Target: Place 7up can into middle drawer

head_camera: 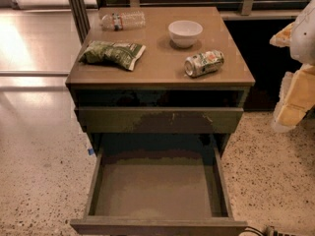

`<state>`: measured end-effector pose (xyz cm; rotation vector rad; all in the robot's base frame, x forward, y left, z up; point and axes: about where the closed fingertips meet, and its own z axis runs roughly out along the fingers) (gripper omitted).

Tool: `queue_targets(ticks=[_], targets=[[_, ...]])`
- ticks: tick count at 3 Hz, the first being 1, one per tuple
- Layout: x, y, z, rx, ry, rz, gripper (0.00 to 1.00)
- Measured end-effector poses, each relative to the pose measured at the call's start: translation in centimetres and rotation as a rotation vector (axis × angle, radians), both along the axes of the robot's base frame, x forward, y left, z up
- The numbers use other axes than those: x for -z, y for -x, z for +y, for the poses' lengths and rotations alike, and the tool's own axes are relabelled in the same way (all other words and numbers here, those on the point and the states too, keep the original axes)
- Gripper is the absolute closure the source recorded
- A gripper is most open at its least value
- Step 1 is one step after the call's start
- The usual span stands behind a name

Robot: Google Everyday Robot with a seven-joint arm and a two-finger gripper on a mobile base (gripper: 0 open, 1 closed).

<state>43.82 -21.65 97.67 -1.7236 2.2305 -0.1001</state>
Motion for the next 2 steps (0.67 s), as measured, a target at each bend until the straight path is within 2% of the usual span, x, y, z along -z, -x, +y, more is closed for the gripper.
queue_targets(ticks=[1, 2], targets=[[-0.1, -0.2, 0.1, -0.006, -0.002, -0.010, 0.00], [-0.2, -4.2, 0.9, -0.074, 0.008, -0.050, 0.00]])
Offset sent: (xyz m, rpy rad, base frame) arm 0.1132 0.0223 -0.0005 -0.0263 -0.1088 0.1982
